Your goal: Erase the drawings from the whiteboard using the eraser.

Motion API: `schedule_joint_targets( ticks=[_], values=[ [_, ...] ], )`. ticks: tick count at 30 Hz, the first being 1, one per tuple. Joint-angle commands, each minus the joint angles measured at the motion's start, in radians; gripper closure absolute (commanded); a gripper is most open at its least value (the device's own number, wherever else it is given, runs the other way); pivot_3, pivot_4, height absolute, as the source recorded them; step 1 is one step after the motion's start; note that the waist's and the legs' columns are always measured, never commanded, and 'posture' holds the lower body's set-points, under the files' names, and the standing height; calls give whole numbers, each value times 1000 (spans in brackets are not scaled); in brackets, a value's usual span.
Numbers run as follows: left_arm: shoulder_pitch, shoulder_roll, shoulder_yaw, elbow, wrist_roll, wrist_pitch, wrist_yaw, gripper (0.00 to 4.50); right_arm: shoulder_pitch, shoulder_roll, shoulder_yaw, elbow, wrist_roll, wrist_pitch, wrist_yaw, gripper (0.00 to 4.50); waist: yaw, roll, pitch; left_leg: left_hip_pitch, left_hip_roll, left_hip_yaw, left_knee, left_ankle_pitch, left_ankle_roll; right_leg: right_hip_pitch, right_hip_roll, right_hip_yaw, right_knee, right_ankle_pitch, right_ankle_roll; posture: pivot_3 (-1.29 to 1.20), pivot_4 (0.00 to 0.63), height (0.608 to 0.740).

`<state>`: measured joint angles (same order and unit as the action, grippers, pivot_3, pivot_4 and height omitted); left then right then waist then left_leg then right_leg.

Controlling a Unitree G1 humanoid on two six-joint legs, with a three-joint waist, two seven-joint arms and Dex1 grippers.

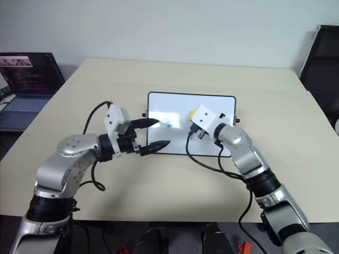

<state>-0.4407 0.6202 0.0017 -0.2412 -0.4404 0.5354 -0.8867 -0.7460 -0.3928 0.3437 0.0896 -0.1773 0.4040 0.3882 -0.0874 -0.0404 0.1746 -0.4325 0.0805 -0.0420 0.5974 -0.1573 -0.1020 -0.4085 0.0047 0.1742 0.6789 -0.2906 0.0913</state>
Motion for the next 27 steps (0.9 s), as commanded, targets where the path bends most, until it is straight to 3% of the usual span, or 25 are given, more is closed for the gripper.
schedule_joint_targets(
  ticks=[1, 8, 11, 15, 18, 27],
  values=[
    [4, 9, 5, -14, -1, -20, -10, 0, -8, -10, -39, 19, -24, 10, -3, 3310, 1, 0, 0, 0, 0, 0, 0, 0, 0, 0, 0, 0, 0, 0, 0, 0, 150, 740],
    [6, 8, 4, -12, 0, -22, -12, 0, 51, -51, 35, -77, 6, 96, 218, 3329, 0, 0, 0, 0, 0, -1, 0, 0, 0, 1, 0, 0, 0, 0, 0, 0, 150, 740],
    [8, 7, 4, -10, 1, -24, -14, 0, 43, -43, 26, -71, -35, 78, 178, 3329, -1, 0, 0, 0, 0, -1, 1, 0, 0, 1, 0, 0, 0, 0, 0, 0, 150, 740],
    [10, 6, 4, -12, 1, -23, -16, 0, -12, -20, -33, 3, -97, 26, 20, 3329, -1, 0, 0, 0, 0, -1, 2, 0, 0, 1, 0, 0, 1, 0, -1, 0, 150, 740],
    [14, 7, 4, -13, 2, -24, -18, 0, -20, -30, -40, 22, -107, 15, 9, 3330, 1, 0, 0, 0, 0, -1, 4, 0, 0, 1, 0, 0, 1, 1, -1, 0, 150, 740],
    [15, 5, 5, -8, 5, -30, -20, 0, 57, -83, 56, -101, -64, 83, 291, 3346, 0, 0, 0, 0, 0, -1, 3, 0, 0, 2, 0, 0, 0, 0, -1, 0, 150, 740]
  ],
)
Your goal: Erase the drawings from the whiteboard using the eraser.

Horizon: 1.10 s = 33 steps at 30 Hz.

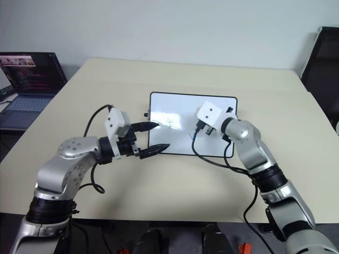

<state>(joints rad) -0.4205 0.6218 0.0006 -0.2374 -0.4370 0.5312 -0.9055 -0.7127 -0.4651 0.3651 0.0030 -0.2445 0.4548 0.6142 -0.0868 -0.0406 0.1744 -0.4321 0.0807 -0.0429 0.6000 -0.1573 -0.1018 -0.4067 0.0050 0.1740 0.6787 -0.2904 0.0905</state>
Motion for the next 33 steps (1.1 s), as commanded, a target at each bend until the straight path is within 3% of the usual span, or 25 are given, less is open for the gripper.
schedule_joint_targets(
  ticks=[1, 6, 9, 14, 17, 25, 28, 33],
  values=[
    [-5, 4, 7, -11, 2, -27, -2, 0, 12, 2, 21, 3, -21, 26, 20, 3347, -2, 0, 0, 0, 0, 0, 0, 0, 0, 0, 0, 0, 0, 0, 0, 0, 150, 740],
    [-2, 6, 6, -12, 2, -32, -2, 0, -43, 22, -37, 80, -92, -25, -147, 3347, -5, 0, 0, 0, 0, 0, 3, 0, 0, 0, 0, 0, 1, 2, -1, 0, 150, 740],
    [-1, 6, 7, -12, 2, -33, -1, 0, -37, 2, -37, 90, -90, -22, -124, 3348, 0, 0, 0, 0, 0, 0, 4, 0, 0, 0, 0, 0, 0, 2, -1, 0, 150, 740],
    [3, 7, 8, -15, 3, -34, 1, 0, 34, -48, 27, 3, -43, 44, 76, 3356, 2, 0, 0, 0, 0, 0, 3, 0, 0, 1, 0, 0, 0, 1, 0, 0, 150, 740],
    [3, 9, 10, -14, 3, -35, 1, 0, 58, -58, 40, -34, -44, 73, 120, 3356, -1, 0, 0, 0, 0, 0, 3, 0, 0, 1, 0, 0, 0, 1, 0, 0, 150, 740],
    [3, 8, 10, -13, 2, -36, 0, 0, -34, 3, -57, 89, -98, -34, -120, 3356, -13, 0, 0, 1, 0, 0, 6, 0, 0, 0, 0, 1, 0, 2, -2, 0, 150, 740],
    [3, 8, 10, -12, 2, -37, 0, 0, -39, 5, -59, 107, -91, -54, -129, 3356, -12, -1, 1, 1, -1, 0, 6, 0, 0, -1, 0, 1, 0, 2, -2, 0, 150, 740],
    [5, 7, 12, -14, 1, -37, 4, 0, 1, -15, -22, 75, -67, -17, -19, 3356, -13, -1, 1, 0, 0, 0, 4, 0, 0, 1, 0, 1, -1, 2, -1, 0, 150, 740]
  ],
)
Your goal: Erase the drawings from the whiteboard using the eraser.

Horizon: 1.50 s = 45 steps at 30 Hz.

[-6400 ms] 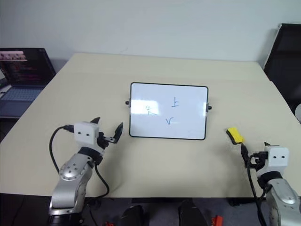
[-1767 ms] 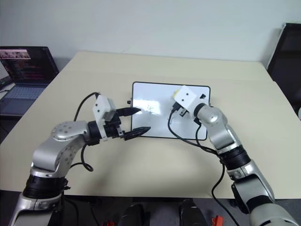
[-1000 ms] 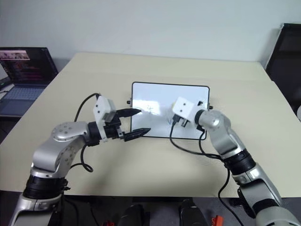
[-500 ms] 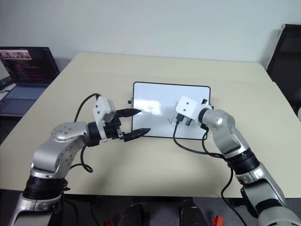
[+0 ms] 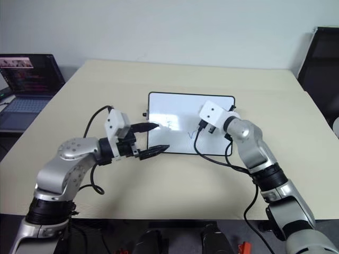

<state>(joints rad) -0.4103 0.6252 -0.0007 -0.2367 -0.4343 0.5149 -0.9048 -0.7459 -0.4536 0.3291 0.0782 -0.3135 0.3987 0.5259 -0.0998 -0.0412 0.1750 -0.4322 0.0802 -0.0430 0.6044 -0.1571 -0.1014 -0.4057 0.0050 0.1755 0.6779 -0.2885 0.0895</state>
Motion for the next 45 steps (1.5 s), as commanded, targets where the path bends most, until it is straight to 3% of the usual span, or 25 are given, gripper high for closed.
schedule_joint_targets(
  ticks=[1, 4, 9, 15, 21, 26, 30, 35, 45],
  values=[
    [-3, 5, 14, -15, -1, -20, 2, 0, 46, -37, 28, -22, 14, 46, 114, 3356, 0, 0, 0, 0, 0, 0, -1, 0, 0, 0, 0, 0, 0, 0, 0, 0, 150, 740],
    [2, 9, 18, -11, 0, -22, 1, 0, 65, -47, 41, -63, 18, 72, 169, 3356, 0, 0, 0, 0, 0, 0, -2, 0, 0, 0, 0, 0, 0, -1, 1, 0, 150, 740],
    [15, 22, 28, -8, -1, -22, -6, 0, 52, -34, 3, -50, -6, 57, 100, 3356, -5, 0, 0, 0, 0, 0, -1, 0, 0, 0, 0, 0, 0, -1, 0, 0, 150, 740],
    [68, 71, 102, 10, -42, -19, -41, 0, 80, 25, -157, -189, 145, 109, 84, 3357, -8, 0, 1, 0, 0, 0, -2, 0, 0, -1, 0, 0, 0, 0, 0, 0, 150, 740],
    [160, 127, 205, 53, -71, -38, -82, 0, 291, 55, -311, -522, 382, 219, 144, 3357, -5, 0, 1, -2, 0, -1, -16, -1, -1, -6, 0, -3, -1, -5, 1, 0, 150, 740],
    [227, 94, 246, 5, -83, -57, -33, 0, 505, 93, -385, -721, 475, 224, 83, 3357, 14, 0, 1, -3, 1, -5, -16, -6, -7, -6, 0, -6, 1, -12, -3, 0, 150, 740],
    [275, 61, 253, -23, -79, -72, 5, 0, 628, 143, -395, -772, 501, 187, 18, 3357, 13, 0, 1, -2, 1, -5, -16, -6, -8, -5, 0, -6, 1, -15, 0, 0, 150, 740],
    [285, 55, 246, -26, -76, -78, 23, 0, 782, 154, -312, -774, 475, 57, -3, 3357, 15, 0, 1, -1, 1, -6, -14, -6, -8, -4, 0, -7, 1, -18, -6, 0, 150, 740],
    [242, 35, 212, -51, -86, -72, 42, 0, 719, 143, -326, -762, 511, 47, -45, 3357, 15, 0, 1, 0, 1, -6, -12, -5, -8, -1, 0, -7, 1, -16, -7, 0, 150, 740]
  ],
)
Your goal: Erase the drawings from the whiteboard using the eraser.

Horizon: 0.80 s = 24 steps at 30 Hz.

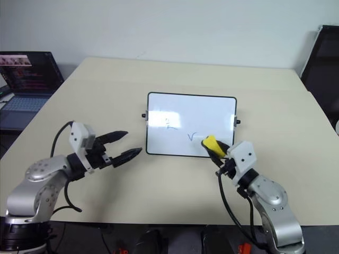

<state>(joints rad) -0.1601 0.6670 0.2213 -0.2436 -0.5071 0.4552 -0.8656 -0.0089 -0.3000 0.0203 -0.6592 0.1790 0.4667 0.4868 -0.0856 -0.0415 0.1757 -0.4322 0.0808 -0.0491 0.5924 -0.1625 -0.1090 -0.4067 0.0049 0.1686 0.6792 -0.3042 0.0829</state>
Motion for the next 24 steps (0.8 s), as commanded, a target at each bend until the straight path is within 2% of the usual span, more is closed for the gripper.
schedule_joint_targets(
  ticks=[1, 10, 16, 24],
  values=[
    [-7, -10, -13, -46, -13, -13, 4, 0, -22, -14, -16, -24, 21, -20, -6, 3357, 1, 0, 0, 0, 0, 0, 0, 0, 0, 0, 0, 0, 0, 0, 0, 0, 150, 740],
    [0, -10, -21, -53, -9, -19, 3, 0, -63, -35, 35, -16, -1, -9, -13, 3358, 1, 0, 0, 0, 0, -1, -1, 0, 0, 0, 0, 0, 0, -1, 1, 0, 150, 740],
    [4, 23, -46, -60, -2, -9, -34, 0, -61, -107, 121, -16, -12, 64, 20, 3358, 2, 0, 0, 0, 0, -1, 0, 0, 0, 0, 0, -1, 0, -1, 1, 0, 150, 740],
    [-20, 37, -63, -38, 4, -14, -54, 0, 18, -169, 81, -78, 59, 137, 55, 3359, 2, 0, 0, 0, 0, -1, 0, 0, 0, 1, 0, -1, 0, -1, 1, 0, 150, 740]
  ],
)
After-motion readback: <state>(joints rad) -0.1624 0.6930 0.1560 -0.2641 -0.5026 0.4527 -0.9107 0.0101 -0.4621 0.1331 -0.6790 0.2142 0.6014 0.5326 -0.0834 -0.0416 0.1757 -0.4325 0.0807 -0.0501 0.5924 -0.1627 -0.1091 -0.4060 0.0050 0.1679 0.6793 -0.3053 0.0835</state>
